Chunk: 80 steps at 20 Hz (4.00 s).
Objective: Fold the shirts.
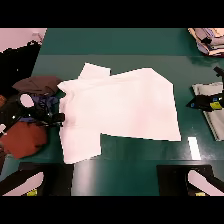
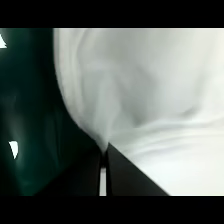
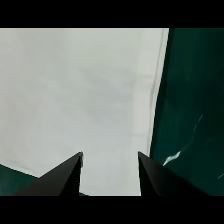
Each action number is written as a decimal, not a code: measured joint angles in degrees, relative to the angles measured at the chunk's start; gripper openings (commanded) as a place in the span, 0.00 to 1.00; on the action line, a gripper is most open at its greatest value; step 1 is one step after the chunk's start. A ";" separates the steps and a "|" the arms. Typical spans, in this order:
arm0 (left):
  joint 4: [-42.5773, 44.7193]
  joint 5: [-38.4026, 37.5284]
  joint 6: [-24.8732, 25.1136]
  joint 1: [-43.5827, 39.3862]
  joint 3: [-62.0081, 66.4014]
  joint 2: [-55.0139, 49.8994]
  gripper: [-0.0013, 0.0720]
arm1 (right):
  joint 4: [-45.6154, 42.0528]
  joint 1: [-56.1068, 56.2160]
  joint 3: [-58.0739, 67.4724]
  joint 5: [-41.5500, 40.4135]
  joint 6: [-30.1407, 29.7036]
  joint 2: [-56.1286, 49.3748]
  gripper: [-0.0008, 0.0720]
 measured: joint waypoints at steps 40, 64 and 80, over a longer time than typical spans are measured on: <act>-6.40 -3.76 -0.55 0.00 80.87 21.75 0.05 | -6.62 5.14 55.25 -9.46 3.28 13.86 0.03; -16.98 11.96 9.31 -0.07 48.19 -25.81 0.05 | -12.02 5.55 48.65 1.92 5.60 -35.74 0.03; -2.12 -6.25 10.34 -4.50 50.05 -32.74 0.42 | -12.66 7.04 27.50 -6.84 5.25 -29.46 0.05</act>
